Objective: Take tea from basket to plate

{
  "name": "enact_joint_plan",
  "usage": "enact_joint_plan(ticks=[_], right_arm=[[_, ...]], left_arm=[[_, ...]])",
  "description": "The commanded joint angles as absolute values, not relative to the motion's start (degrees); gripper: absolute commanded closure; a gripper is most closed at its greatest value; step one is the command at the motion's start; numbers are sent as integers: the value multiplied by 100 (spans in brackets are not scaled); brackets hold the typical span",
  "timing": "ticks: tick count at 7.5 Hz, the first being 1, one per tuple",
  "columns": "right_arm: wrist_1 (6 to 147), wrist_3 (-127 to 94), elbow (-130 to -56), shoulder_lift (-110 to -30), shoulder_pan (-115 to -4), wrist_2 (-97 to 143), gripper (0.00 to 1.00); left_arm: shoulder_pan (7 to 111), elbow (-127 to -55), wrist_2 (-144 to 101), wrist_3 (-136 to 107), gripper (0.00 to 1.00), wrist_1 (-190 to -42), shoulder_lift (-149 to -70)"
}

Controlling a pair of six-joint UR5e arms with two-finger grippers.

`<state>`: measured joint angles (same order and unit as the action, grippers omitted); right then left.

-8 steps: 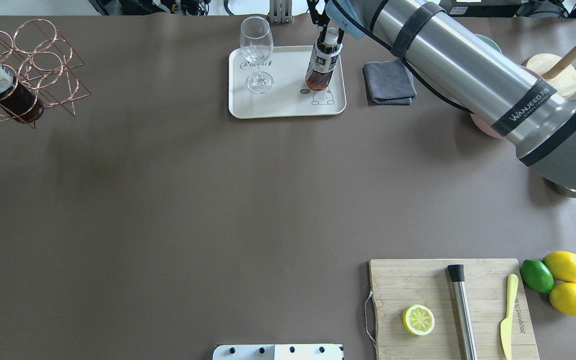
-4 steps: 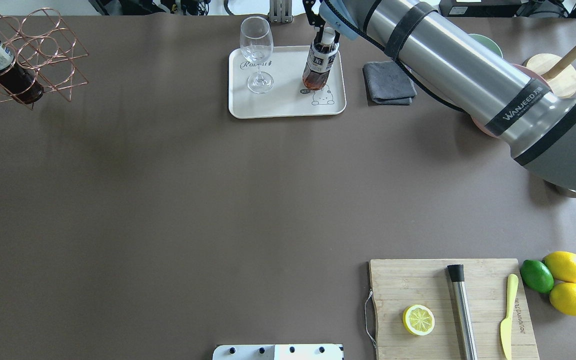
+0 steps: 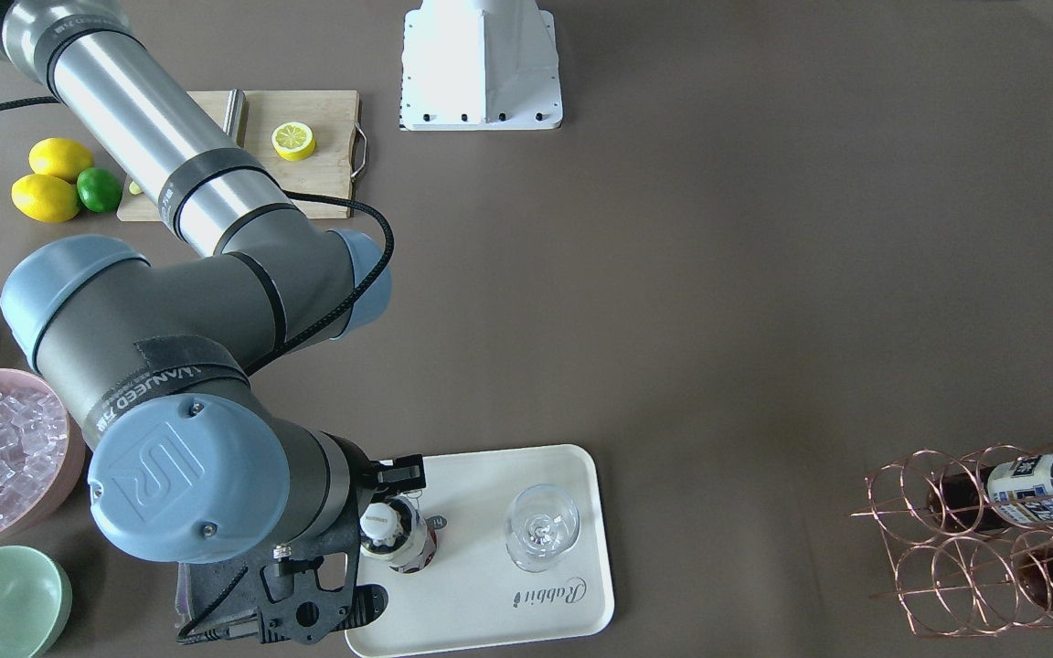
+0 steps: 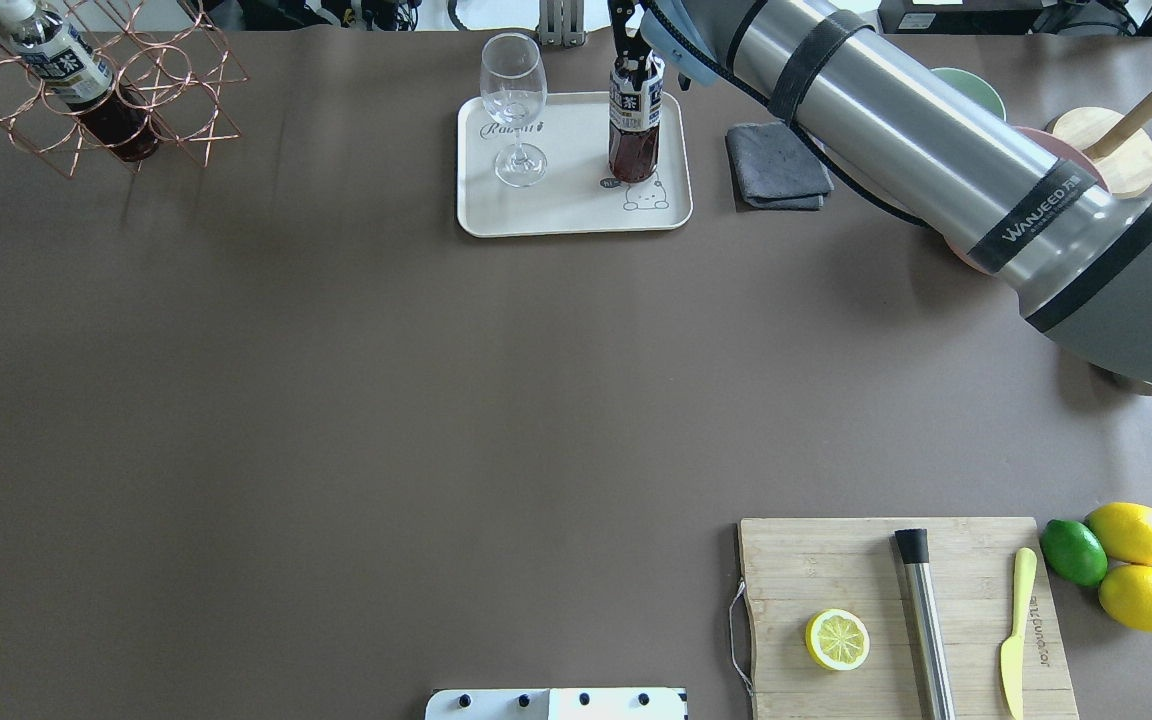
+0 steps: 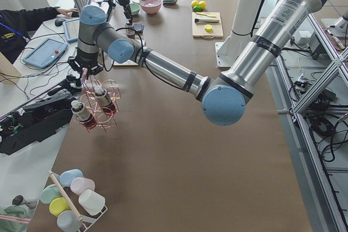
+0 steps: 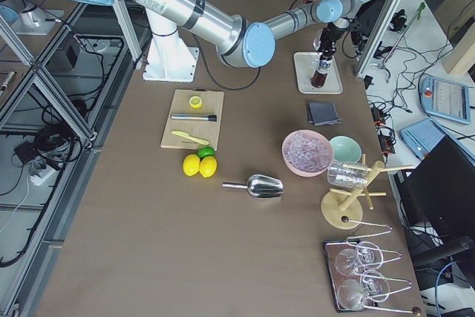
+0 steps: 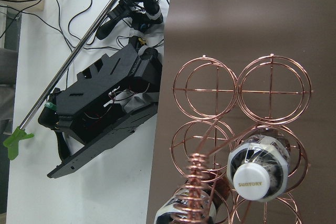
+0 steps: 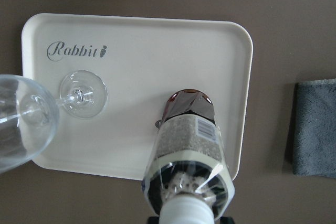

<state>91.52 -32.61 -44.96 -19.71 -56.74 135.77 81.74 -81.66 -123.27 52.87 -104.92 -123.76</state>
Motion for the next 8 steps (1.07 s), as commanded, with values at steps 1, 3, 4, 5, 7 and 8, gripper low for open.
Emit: enact_joint_plan(ticks=[1,3,4,5,7,8], right_arm=[[9158,-3217,-4509,-1951,-5704,13579,18],[9202,-3129,-4806,-2030,-5765,13623,17],[9420,-3138,-5312,-2326,-5766,13640,16],[9761,-3138,-6379,-3086,-5766,13641,11],[10576,-3146,-7633,-3848,-5853,13562,0],[11391,-3138,-8447,-4302,-5862,13440,0]], left_arm=[[7946,-7691,-11886,5317,100,-10899,-12629],[7866,-7682,-11760,5291,100,-10881,-12639],[7858,-7629,-11760,5291,100,-10890,-12621],[7857,-7551,-11760,5291,100,-10898,-12604],[7866,-7427,-11760,5291,100,-10899,-12604],[7866,-7427,-11751,5282,100,-10898,-12612]])
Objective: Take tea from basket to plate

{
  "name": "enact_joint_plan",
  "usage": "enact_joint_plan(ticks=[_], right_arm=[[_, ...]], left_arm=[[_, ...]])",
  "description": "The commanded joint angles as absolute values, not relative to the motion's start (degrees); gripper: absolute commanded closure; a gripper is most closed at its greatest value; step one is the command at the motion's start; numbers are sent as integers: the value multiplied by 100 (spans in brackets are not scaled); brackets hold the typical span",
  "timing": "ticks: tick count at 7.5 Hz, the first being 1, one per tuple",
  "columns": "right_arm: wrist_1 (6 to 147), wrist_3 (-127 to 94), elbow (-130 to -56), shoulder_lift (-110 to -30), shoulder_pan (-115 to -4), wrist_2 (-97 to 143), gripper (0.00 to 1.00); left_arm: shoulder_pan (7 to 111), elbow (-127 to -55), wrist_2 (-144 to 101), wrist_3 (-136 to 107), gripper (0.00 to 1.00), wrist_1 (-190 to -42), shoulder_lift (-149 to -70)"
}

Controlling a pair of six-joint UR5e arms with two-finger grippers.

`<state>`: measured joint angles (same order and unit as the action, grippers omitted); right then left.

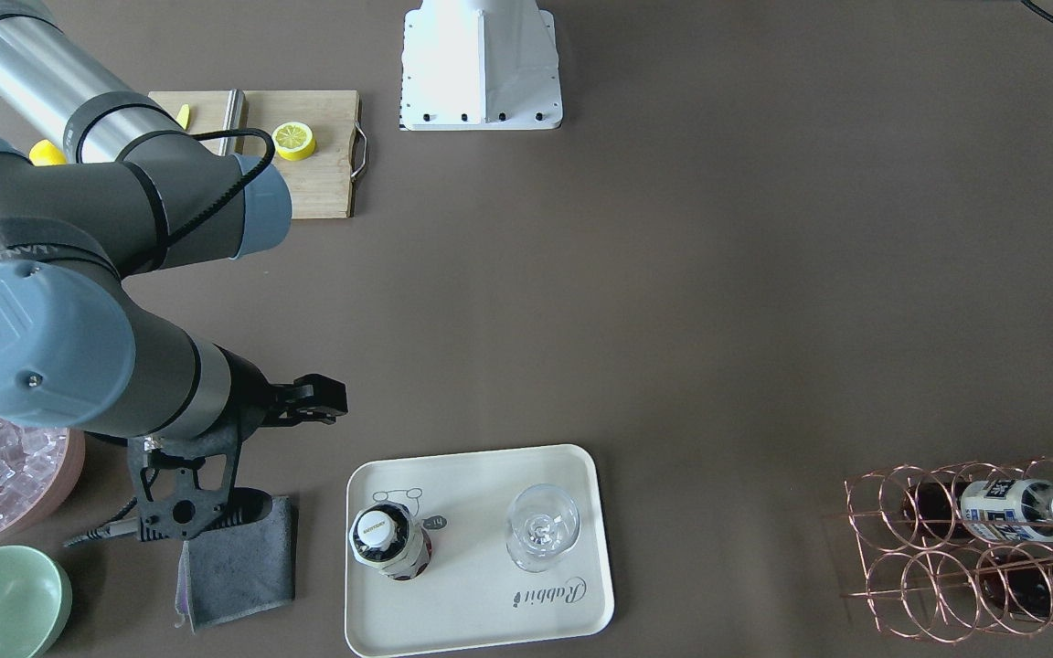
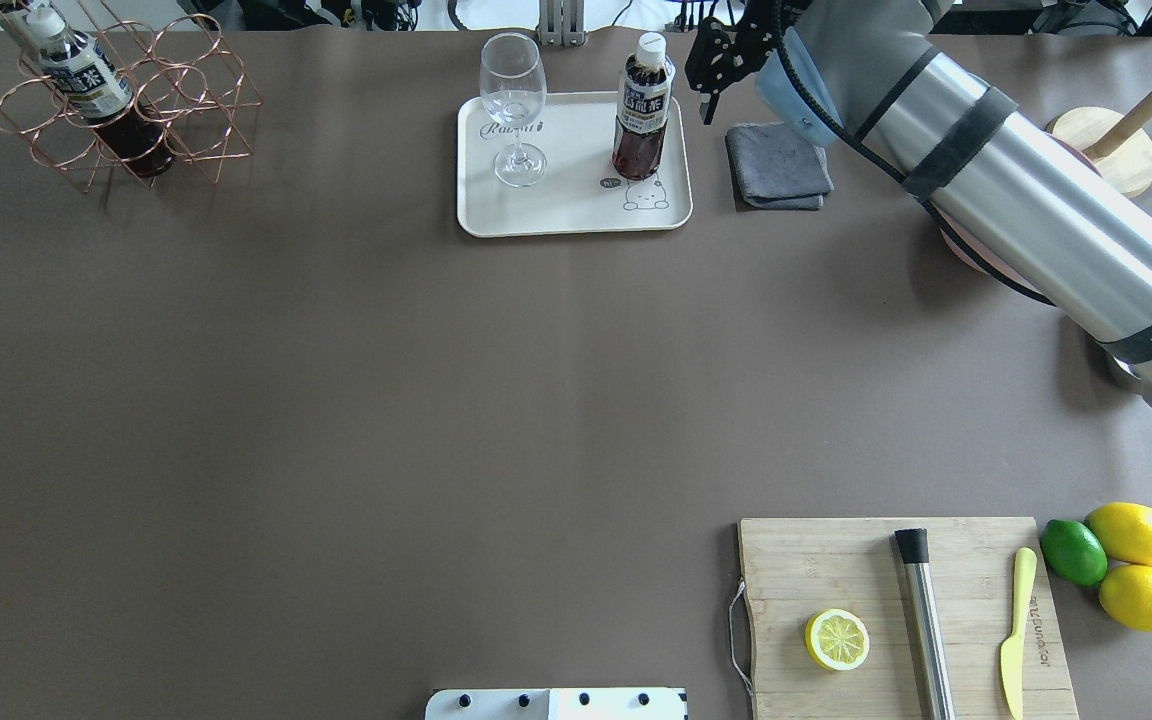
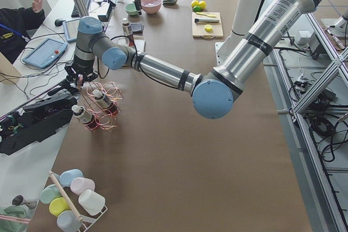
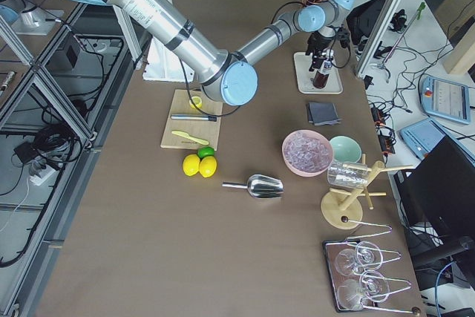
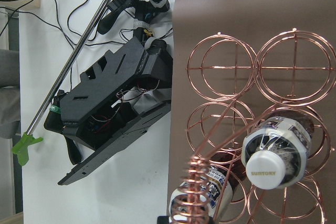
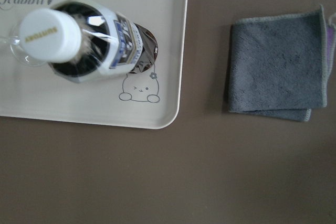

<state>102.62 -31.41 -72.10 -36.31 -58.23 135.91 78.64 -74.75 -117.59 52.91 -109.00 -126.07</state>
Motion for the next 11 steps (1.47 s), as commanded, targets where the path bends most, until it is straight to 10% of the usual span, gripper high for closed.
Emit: enact_joint_plan(ticks=[1,3,6,7,8,9,11], right_arm=[[11521,-3146,-9569,-5325,-5862,13177,0],[11505,-3138,-11077,-7156,-6106,13035,0],[11382,-2027,-11032,-8600,-7012,12921,0],[10738,-1778,-10882,-8987,-7275,12929,0],[10122,-1749,-10811,-9409,-7373,12937,0],[9455,-1766,-10515,-9474,-7383,12929,0],[8922,-1749,-10187,-9456,-7409,12920,0]], left_arm=[[7866,-7427,-11751,5265,100,-10890,-12604],[7884,-7427,-11760,5247,100,-10890,-12586],[7893,-7392,-11760,5256,100,-10898,-12577],[7893,-7400,-11760,5265,82,-10898,-12577],[7893,-7400,-11760,5265,21,-10898,-12577],[7893,-7400,-11760,5247,4,-10907,-12568],[7901,-7444,-11768,5230,3,-10942,-12560]])
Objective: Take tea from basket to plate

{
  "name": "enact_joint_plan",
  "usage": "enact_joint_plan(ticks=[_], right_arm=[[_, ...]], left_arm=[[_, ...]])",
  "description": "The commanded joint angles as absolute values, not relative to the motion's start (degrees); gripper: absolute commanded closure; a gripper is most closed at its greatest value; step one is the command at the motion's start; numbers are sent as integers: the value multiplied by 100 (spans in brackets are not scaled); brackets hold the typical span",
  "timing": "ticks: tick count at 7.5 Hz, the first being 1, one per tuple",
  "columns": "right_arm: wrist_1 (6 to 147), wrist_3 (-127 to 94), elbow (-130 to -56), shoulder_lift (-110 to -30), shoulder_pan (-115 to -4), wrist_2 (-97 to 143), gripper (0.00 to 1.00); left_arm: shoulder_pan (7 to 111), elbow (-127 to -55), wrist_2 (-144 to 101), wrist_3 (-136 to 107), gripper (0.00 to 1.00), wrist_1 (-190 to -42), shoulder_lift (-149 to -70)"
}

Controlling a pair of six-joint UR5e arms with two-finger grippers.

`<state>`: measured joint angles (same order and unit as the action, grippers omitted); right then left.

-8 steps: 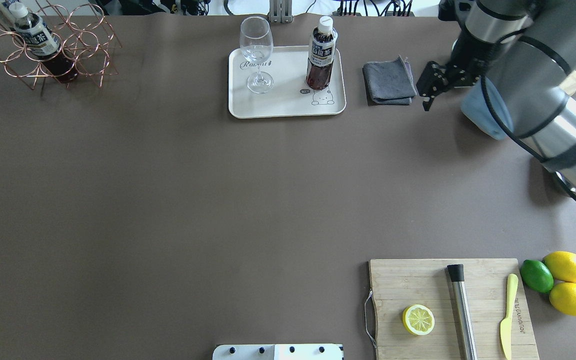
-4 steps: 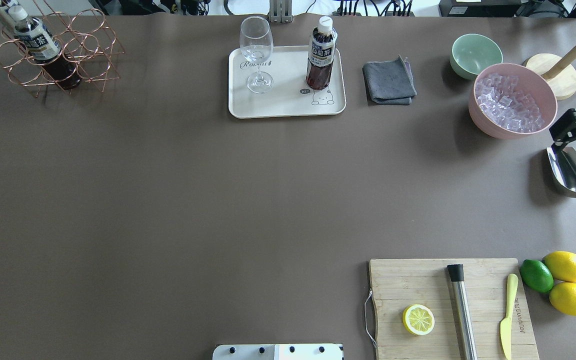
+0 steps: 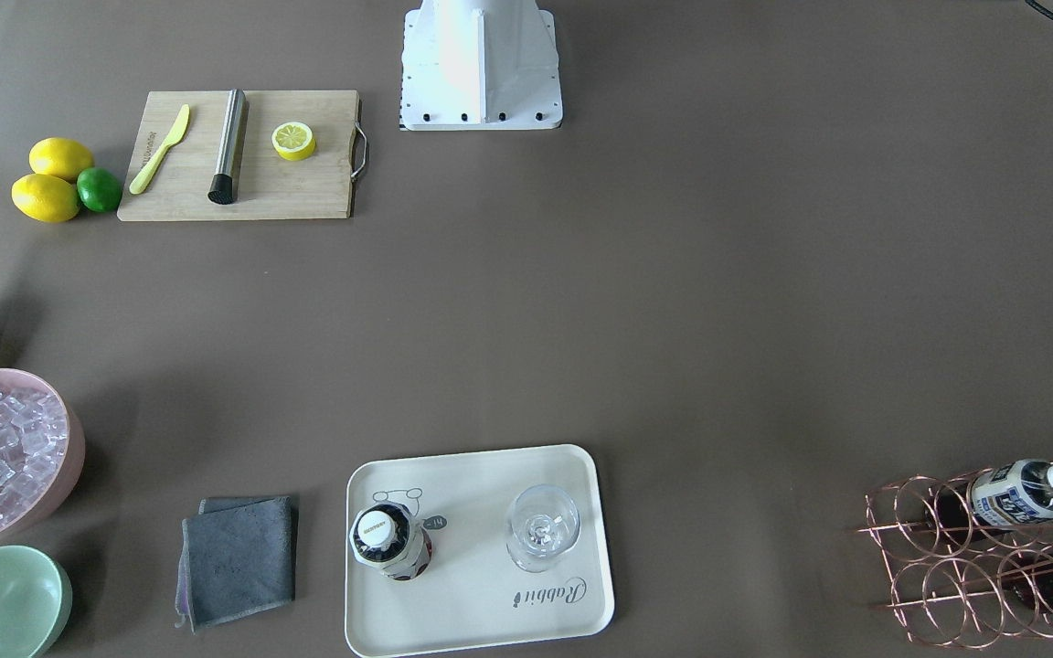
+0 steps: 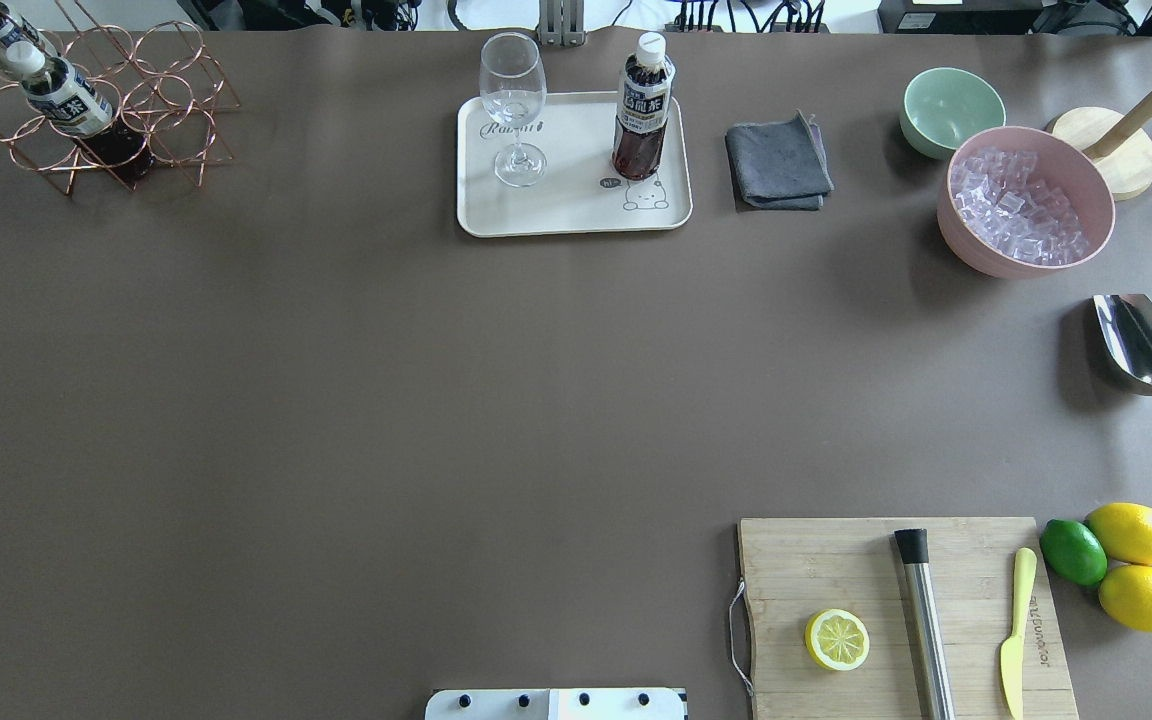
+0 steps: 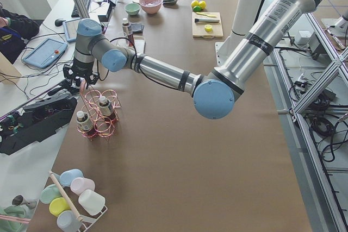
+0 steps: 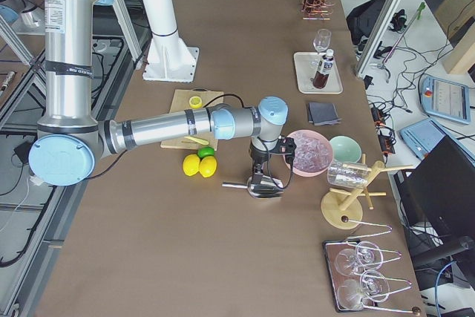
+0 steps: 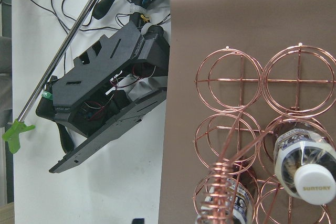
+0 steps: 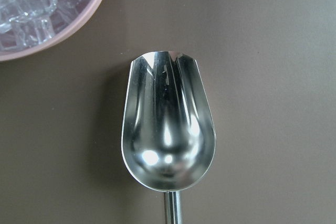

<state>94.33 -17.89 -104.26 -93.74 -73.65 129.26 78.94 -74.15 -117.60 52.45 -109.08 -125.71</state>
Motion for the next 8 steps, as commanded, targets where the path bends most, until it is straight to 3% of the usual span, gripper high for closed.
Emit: enact_joint_plan(ticks=[1,6,8], right_arm=[[8921,-1749,-10187,-9431,-7540,12920,0],[8965,-1749,-10248,-9475,-7690,12999,0],[8965,-1749,-10257,-9475,-7690,12999,0]], left_arm=[[7901,-7470,-11769,5229,3,-10960,-12473],[8297,-8901,-11839,4880,3,-10934,-11805],[8385,-9568,-12747,2545,3,-10977,-11087]])
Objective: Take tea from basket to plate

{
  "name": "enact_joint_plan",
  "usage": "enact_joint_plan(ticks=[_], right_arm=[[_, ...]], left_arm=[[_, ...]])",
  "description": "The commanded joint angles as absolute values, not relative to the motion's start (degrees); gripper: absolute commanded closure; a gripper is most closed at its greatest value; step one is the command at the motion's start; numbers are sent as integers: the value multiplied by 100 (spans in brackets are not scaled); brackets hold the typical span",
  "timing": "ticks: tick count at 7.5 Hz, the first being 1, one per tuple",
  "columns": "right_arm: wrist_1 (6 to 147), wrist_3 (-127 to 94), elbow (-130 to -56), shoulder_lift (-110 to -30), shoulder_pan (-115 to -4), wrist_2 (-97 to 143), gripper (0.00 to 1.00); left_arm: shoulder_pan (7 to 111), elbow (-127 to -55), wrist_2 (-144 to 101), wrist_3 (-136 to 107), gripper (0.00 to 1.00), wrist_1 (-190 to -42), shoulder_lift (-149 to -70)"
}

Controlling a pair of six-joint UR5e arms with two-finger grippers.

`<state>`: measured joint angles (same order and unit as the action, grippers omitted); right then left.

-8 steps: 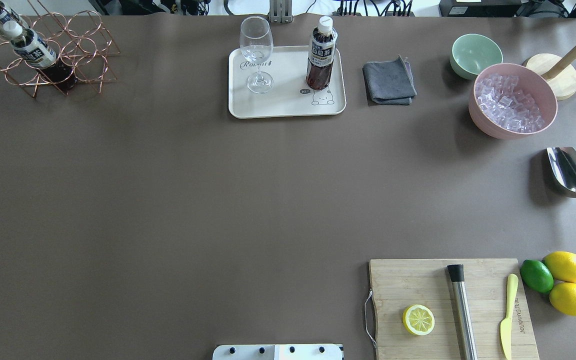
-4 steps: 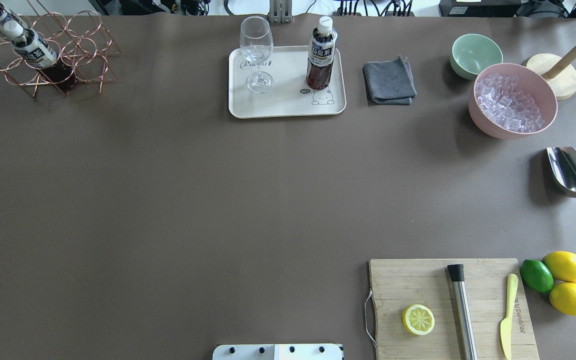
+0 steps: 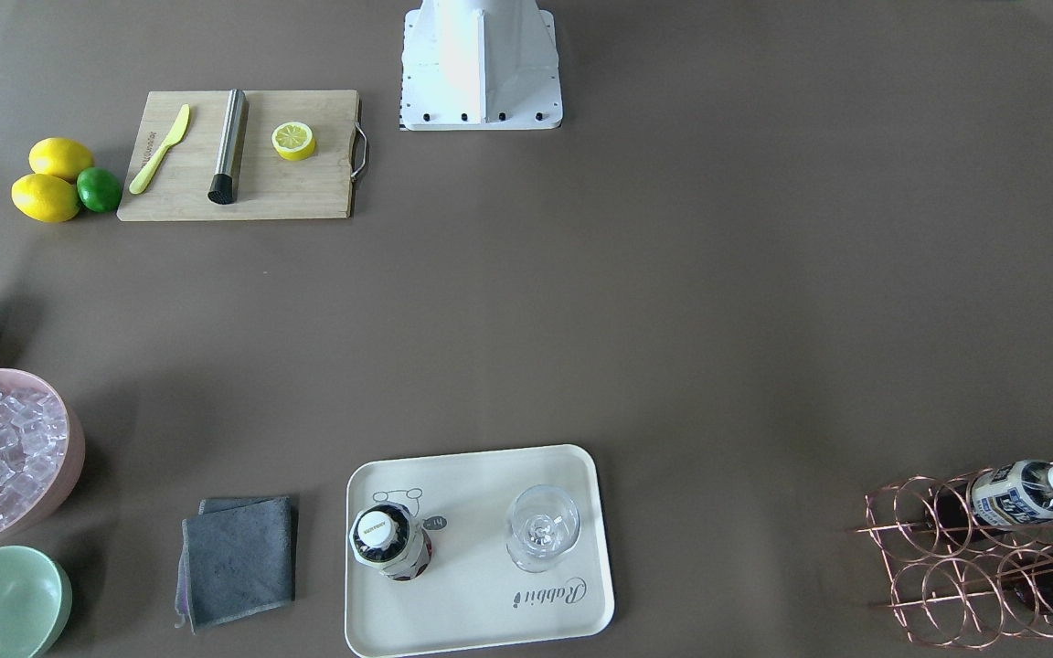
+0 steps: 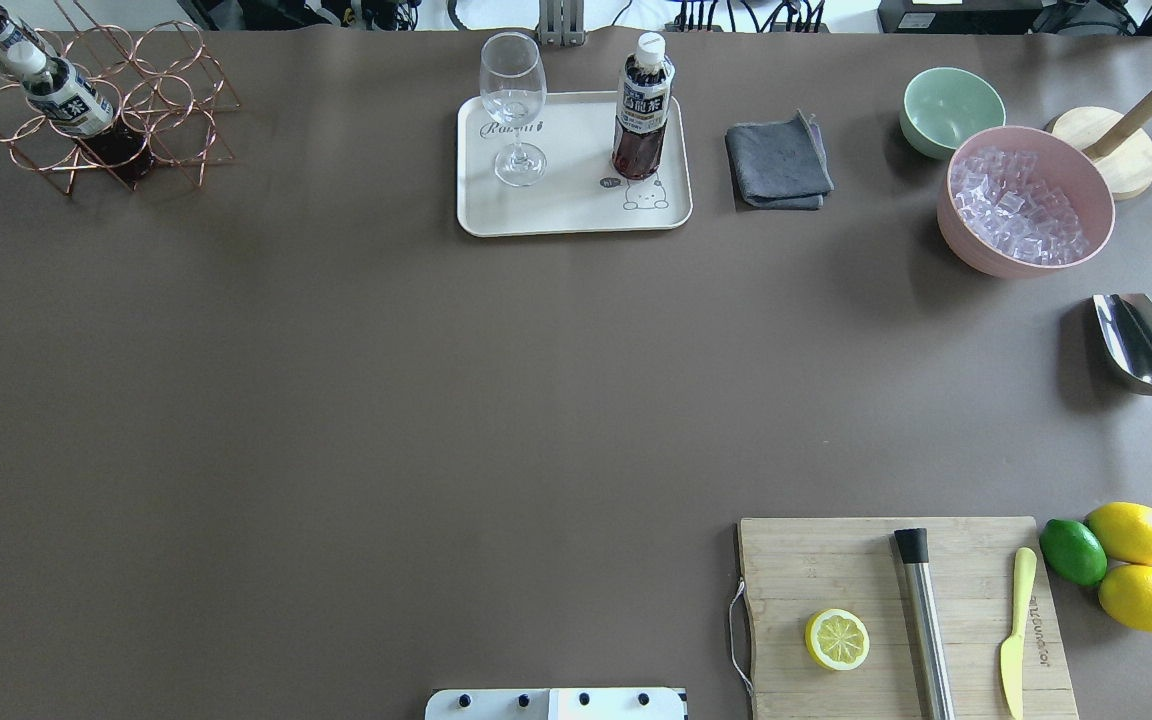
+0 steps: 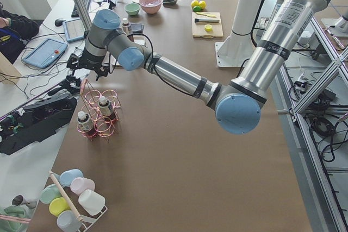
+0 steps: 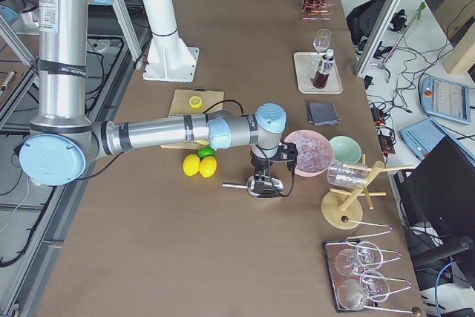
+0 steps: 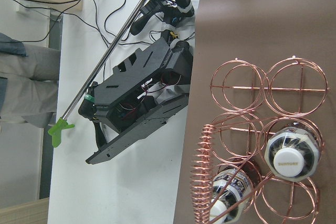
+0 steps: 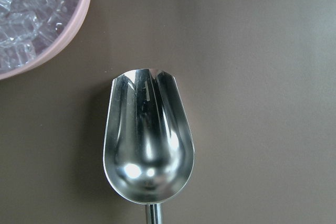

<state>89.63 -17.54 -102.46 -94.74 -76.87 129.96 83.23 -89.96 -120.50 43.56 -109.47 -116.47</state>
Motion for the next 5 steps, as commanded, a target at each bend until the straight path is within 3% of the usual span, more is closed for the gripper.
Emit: enact_joint_plan(ticks=[1,3,5], right_arm=[[8974,-1749,-10248,-9475,-7690,12999,0],[8974,-1758,-10257,-9483,-7699,12999,0],[8965,-1749,-10266,-9483,-7699,12999,0]], left_arm=[[8446,-9815,-13127,1183,3,-10986,-10779],[8726,-9896,-13175,-782,3,-11389,-10251],[8999,-9486,-13787,-1614,3,-11312,-10178]])
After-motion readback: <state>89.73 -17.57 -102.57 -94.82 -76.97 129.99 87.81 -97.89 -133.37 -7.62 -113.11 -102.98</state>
